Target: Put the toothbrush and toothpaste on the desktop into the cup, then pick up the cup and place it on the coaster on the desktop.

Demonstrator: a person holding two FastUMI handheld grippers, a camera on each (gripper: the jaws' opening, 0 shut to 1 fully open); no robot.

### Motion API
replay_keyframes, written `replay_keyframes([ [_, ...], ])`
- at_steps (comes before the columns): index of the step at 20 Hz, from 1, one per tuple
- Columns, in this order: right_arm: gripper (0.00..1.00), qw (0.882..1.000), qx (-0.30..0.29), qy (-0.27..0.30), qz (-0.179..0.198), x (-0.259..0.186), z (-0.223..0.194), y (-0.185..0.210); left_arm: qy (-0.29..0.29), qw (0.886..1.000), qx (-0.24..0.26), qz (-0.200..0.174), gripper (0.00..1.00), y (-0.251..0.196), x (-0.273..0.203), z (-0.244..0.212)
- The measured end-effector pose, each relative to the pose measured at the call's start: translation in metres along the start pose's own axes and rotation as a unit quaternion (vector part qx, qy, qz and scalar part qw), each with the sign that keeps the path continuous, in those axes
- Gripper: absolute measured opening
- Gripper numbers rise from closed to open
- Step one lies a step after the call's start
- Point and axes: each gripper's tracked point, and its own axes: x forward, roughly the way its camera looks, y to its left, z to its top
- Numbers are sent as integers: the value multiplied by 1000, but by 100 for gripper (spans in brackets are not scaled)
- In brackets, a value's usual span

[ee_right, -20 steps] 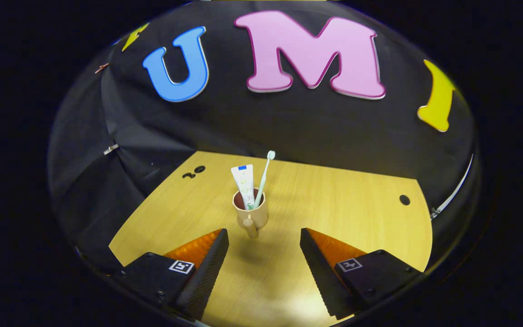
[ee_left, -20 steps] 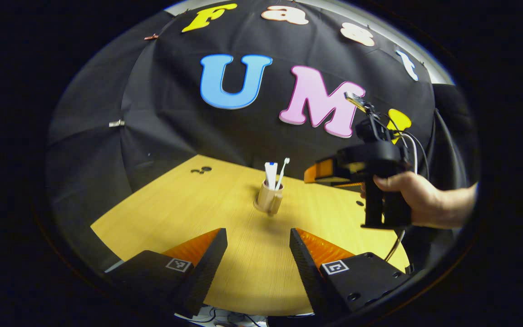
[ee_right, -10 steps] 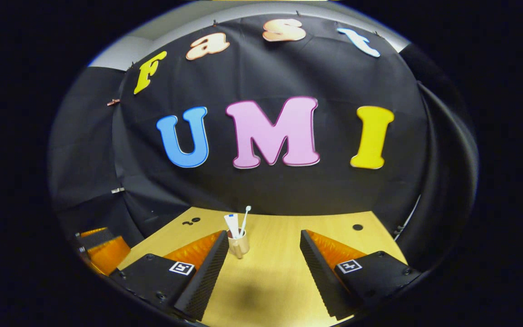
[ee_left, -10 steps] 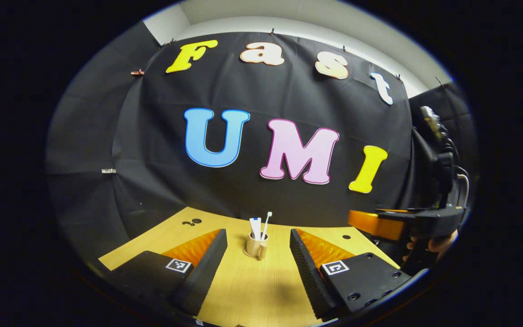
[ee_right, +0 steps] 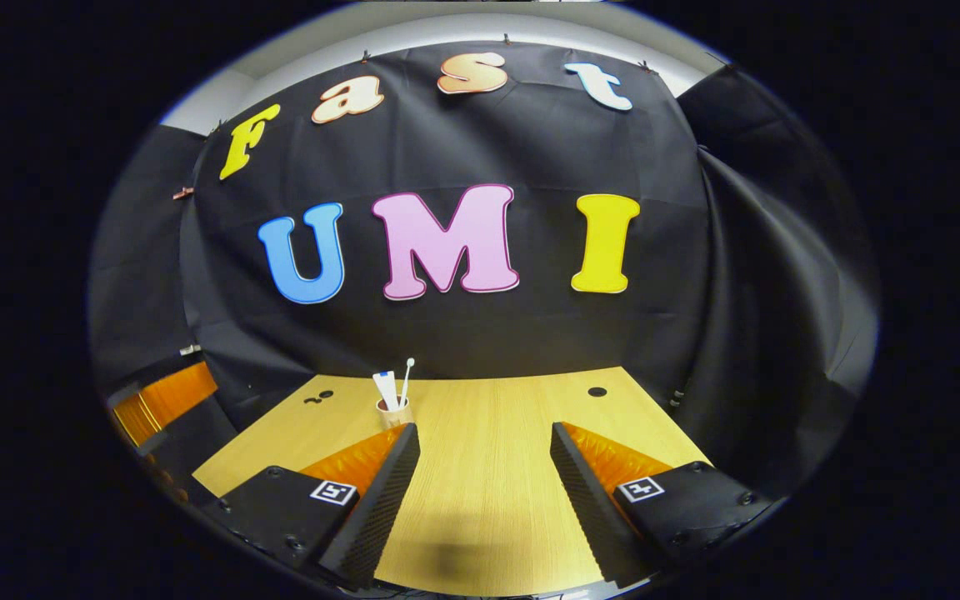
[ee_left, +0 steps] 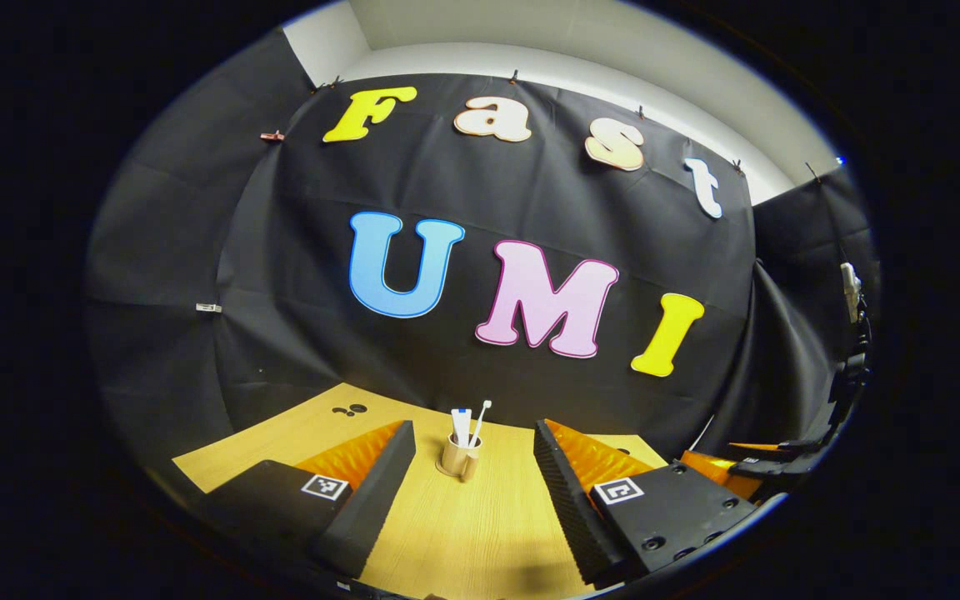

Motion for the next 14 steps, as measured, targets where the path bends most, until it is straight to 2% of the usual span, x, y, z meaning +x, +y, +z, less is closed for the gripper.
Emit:
replay_keyframes([
  [9, 97, 999, 21, 14, 29, 1, -7, 22, 8, 1000, 17, 16, 92, 16, -1, -1],
  [14, 98, 999, 26, 10, 32, 6, -4, 24, 8, 999, 27, 16, 92, 17, 6, 3],
])
